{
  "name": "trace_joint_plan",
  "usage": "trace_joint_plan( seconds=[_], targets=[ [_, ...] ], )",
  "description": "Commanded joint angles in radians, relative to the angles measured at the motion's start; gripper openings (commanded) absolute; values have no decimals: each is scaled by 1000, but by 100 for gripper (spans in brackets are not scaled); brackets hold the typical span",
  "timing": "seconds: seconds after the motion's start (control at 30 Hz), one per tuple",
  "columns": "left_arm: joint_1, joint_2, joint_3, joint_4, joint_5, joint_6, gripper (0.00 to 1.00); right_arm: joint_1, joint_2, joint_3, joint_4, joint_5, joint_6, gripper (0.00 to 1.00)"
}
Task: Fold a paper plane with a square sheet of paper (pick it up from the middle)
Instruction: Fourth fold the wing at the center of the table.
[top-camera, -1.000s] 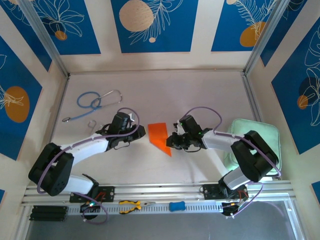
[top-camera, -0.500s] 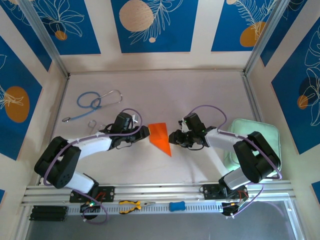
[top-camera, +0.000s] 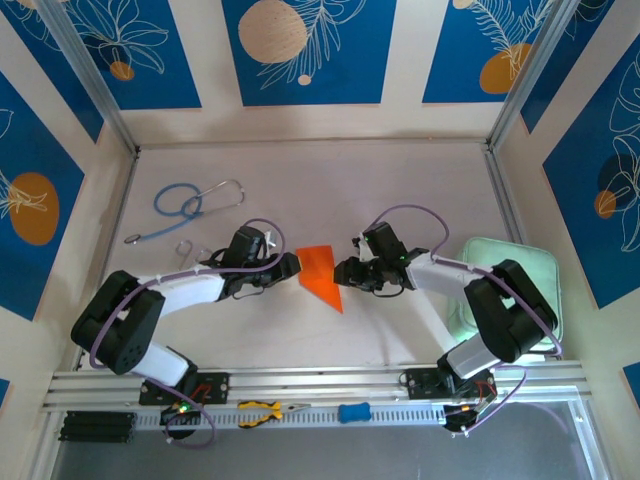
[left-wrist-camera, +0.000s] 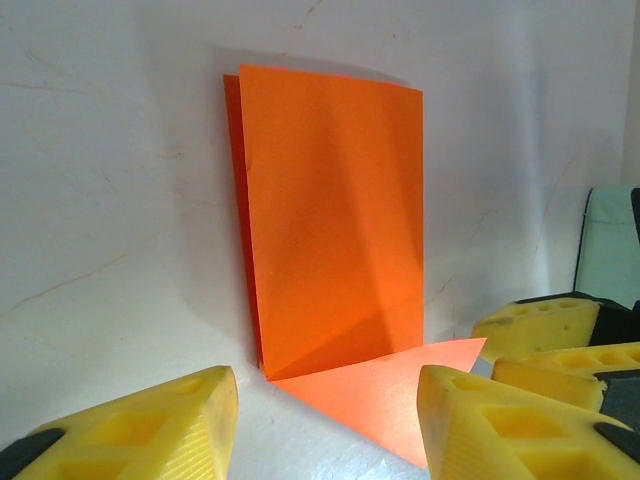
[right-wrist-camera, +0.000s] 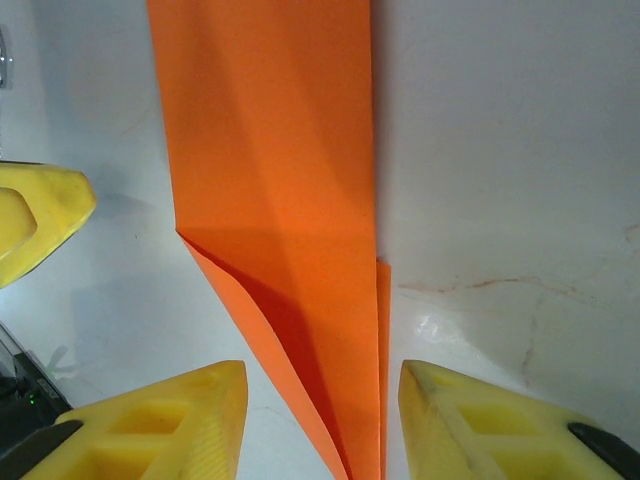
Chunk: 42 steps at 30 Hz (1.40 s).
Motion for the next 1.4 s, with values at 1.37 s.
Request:
trace_joint_plan(
  seconds=[1.37],
  targets=[
    [48,223,104,182,251,-60,57,-76,-22,-52,166,-246,-38,9]
  ],
)
